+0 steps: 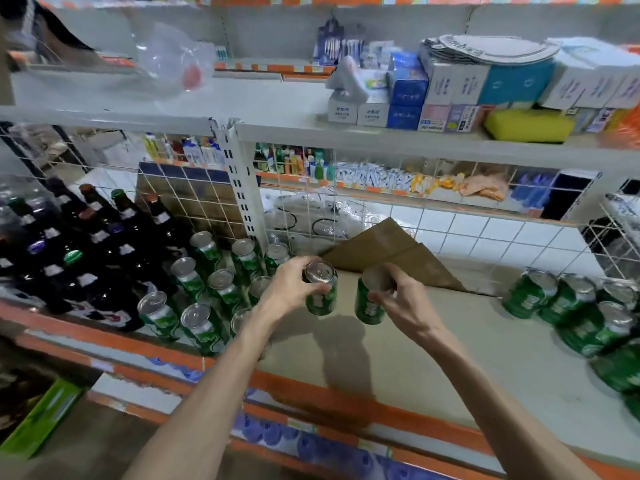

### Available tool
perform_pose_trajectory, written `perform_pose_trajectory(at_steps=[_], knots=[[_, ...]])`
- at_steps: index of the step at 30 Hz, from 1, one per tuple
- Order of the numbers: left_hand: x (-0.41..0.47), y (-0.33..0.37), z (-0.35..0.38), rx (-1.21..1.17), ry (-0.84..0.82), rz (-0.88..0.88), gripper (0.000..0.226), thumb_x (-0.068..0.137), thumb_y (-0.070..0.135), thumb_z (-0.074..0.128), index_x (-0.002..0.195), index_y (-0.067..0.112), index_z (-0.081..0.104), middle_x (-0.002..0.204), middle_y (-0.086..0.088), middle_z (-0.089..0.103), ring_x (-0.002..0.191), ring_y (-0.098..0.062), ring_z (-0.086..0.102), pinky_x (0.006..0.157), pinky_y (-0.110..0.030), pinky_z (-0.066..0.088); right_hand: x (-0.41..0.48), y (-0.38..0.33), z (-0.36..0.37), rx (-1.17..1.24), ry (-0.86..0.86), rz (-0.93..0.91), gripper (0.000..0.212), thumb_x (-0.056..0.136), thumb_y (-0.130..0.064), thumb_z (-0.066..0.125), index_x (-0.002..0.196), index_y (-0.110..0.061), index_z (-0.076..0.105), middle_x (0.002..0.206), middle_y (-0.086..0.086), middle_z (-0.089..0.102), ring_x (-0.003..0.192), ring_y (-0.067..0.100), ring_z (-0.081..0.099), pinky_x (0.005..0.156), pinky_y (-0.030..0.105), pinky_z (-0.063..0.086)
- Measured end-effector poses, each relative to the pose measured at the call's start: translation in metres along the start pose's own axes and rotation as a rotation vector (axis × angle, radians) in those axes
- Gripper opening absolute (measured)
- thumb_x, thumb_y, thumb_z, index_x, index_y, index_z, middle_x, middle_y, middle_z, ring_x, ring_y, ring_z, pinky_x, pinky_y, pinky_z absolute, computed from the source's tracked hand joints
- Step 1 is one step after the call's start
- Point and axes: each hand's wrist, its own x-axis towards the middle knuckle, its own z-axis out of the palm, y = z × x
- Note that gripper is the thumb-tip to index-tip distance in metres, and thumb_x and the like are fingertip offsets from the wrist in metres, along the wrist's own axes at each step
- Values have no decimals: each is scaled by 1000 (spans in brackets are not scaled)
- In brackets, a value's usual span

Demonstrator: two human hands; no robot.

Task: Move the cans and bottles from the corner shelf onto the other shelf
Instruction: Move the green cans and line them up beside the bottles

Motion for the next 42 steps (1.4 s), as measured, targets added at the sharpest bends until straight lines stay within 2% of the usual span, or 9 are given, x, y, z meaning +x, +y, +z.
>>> perform_pose_trajectory(at_steps=[3,6,11,14,21,24,29,34,42], knots=[[26,-6,2,6,-26,2,55,76,16,85,127,10,66,120,0,69,104,-11,60,81,-24,44,27,5,4,-23,5,9,38,83,-16,73,118,-14,58,99,-2,61,95,22,58,84,38,50],[50,-18,10,-10,-36,-17,54,76,13,84,126,9,64,127,-8,66,104,-13,56,83,-28,45,50,15,15,-31,-5,10,33,84,-18,72,114,-17,58,98,-4,64,92,19,59,82,39,51],[78,-36,22,-22,-82,-29,57,81,15,80,134,12,59,120,6,58,103,-6,49,62,-3,37,76,29,36,-20,-24,39,35,83,-15,73,115,-14,58,96,-5,62,92,19,60,81,36,49],[88,-44,25,-34,-69,-28,60,82,17,79,138,13,55,135,-3,58,109,-6,47,75,-13,34,86,33,44,-13,-25,57,40,82,-15,74,118,-16,58,99,-6,62,94,18,60,83,36,50],[99,-56,20,-26,-78,-29,63,82,20,79,140,15,54,137,-3,56,117,-9,49,91,-20,32,99,41,58,-16,13,58,40,81,-14,72,118,-18,59,100,-9,62,92,15,58,80,28,46],[101,-59,19,-28,-96,-19,64,81,23,79,139,16,55,136,-1,58,113,-6,48,91,-19,34,100,44,62,-21,17,61,36,82,-15,71,115,-20,58,98,-9,63,88,13,57,76,27,44],[102,-59,16,-25,-133,17,58,80,21,81,134,17,59,121,10,57,110,-6,52,75,-2,35,98,50,67,-43,9,80,42,82,-17,72,121,-20,56,98,-9,60,88,15,56,76,30,44],[100,-60,18,-36,-133,17,61,79,19,81,135,17,57,120,9,56,109,-5,50,82,-16,36,99,52,69,-38,-17,84,42,81,-16,73,119,-23,55,102,-10,61,92,15,57,81,33,49],[99,-63,20,-44,-106,23,64,75,18,83,134,17,58,124,6,58,110,-6,51,89,-19,36,94,55,72,-42,-1,76,40,83,-15,71,118,-24,55,106,-8,63,93,14,58,81,34,50]])
